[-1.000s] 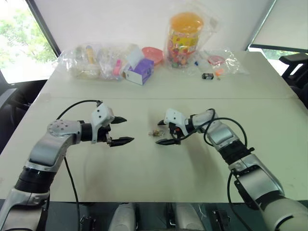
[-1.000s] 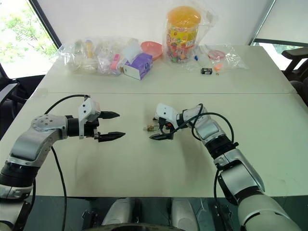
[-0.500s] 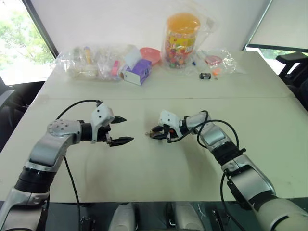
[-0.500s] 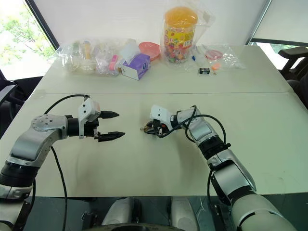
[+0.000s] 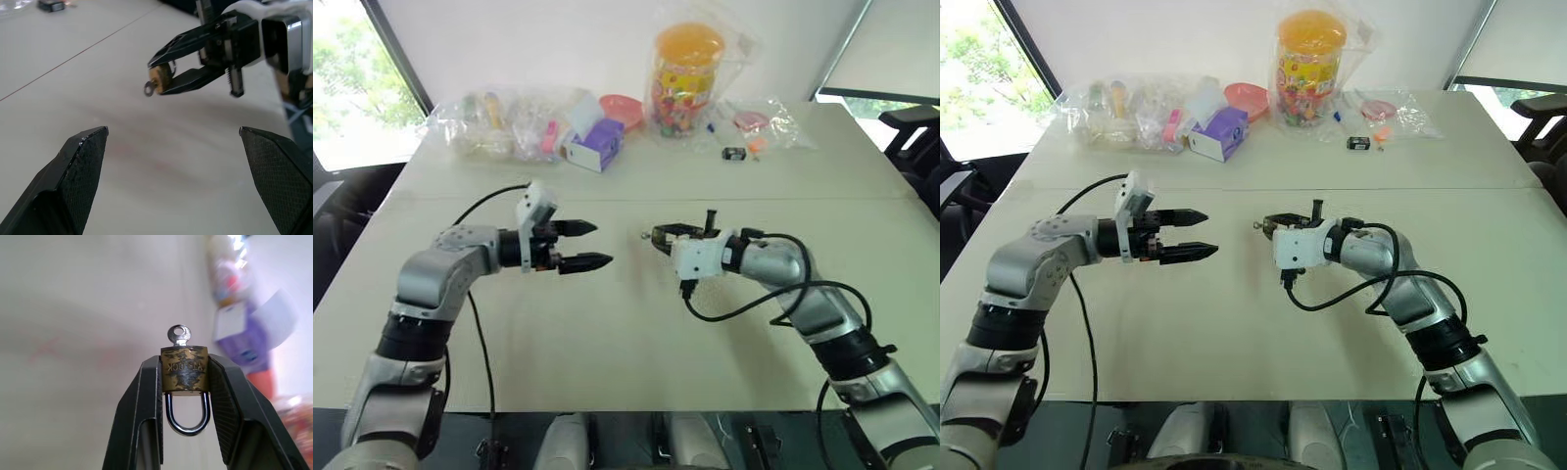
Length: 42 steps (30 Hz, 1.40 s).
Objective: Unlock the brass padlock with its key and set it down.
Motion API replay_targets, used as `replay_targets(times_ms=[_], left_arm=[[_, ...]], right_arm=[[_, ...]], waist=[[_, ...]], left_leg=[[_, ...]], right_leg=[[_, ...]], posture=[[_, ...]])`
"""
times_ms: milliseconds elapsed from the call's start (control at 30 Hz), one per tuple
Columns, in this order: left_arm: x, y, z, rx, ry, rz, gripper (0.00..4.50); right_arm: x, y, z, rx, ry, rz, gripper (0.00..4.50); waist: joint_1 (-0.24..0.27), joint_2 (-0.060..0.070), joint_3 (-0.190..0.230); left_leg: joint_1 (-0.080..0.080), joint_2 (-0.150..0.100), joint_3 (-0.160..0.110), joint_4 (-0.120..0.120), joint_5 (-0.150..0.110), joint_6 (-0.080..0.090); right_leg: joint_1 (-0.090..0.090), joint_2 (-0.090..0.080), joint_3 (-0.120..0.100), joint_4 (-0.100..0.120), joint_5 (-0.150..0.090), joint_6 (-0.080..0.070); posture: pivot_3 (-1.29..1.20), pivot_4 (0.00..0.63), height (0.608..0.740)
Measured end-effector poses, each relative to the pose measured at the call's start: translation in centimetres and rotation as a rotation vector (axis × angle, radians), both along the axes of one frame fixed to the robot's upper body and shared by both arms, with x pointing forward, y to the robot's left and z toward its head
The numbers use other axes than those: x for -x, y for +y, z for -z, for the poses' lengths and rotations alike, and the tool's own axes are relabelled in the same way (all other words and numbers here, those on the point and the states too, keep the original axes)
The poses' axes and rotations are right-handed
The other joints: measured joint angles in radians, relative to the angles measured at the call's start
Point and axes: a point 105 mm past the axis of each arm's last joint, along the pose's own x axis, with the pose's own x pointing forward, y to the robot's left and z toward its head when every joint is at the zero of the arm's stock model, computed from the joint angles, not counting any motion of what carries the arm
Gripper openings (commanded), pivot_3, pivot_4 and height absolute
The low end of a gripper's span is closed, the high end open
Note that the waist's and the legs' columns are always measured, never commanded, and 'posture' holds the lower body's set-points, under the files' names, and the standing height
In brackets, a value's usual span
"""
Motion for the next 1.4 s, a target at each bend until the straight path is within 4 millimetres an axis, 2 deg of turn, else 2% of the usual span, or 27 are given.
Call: replay_targets(times_ms=[167,200,267,500,867,967,1033,1400], left_arm=[[0.7,-1.2,-2.4,0.098,0.088,0.1,4.5],[0.7,-1.3,-2.7,0.116,0.096,0.108,4.24],[0.7,-1.3,-2.8,0.13,0.108,0.107,3.62],[0.5,-0.9,-2.3,0.126,0.124,0.091,0.13],[0.5,-1.0,-1.9,0.107,0.122,0.094,0.13],[0.5,-0.9,-1.9,0.107,0.121,0.094,0.89],[0.4,-0.9,-1.9,0.102,0.113,0.089,1.76],[0.3,-1.2,-2.0,0.107,0.093,0.085,1.76]], right_arm=[[0.9,0.6,-1.6,-0.004,-0.106,-0.042,0.71],[1.0,0.7,-1.7,0.001,-0.114,-0.048,0.71],[1.1,0.7,-1.8,0.009,-0.123,-0.054,0.71],[2.1,1.3,-3.0,-0.017,-0.149,-0.11,0.71],[3.2,2.0,-3.6,-0.067,-0.041,-0.187,0.71],[3.2,1.9,-3.6,-0.063,-0.027,-0.19,0.71],[3.2,1.9,-3.5,-0.064,-0.016,-0.192,0.71],[3.3,2.1,-3.6,-0.097,0.083,-0.207,0.71]], waist=[[0.001,0.0,0.0],[0.001,0.0,0.0],[0.002,0.0,0.0],[0.003,0.0,0.0],[0.003,0.0,0.0],[0.003,0.0,0.0],[0.003,0.0,0.0],[0.004,0.0,0.0]], left_leg=[[0.001,0.001,0.0,0.0,0.001,-0.001],[0.001,0.001,0.0,0.0,0.001,-0.001],[0.001,0.0,0.0,0.0,0.001,-0.001],[0.001,0.0,0.0,0.0,0.001,-0.001],[0.001,0.0,0.0,0.0,0.001,-0.001],[0.001,0.0,0.0,0.0,0.001,-0.001],[0.001,0.0,0.0,0.0,0.001,-0.001],[0.001,0.0,0.0,0.0,0.001,-0.001]], right_leg=[[0.0,0.002,0.002,0.002,0.0,0.0],[0.0,0.002,0.002,0.002,0.0,0.0],[0.0,0.002,0.002,0.001,0.0,0.0],[0.0,0.002,0.003,0.001,0.0,0.0],[0.0,0.002,0.003,0.001,0.0,0.0],[0.0,0.002,0.003,0.001,0.0,0.0],[0.0,0.002,0.003,0.001,0.0,0.0],[0.0,0.002,0.003,0.001,0.0,0.0]], posture=[[0.0,0.15,0.74],[0.0,0.15,0.74],[0.0,0.15,0.74],[0.0,0.15,0.74],[0.0,0.15,0.74],[0.0,0.15,0.74],[0.0,0.15,0.74],[0.0,0.15,0.74]])
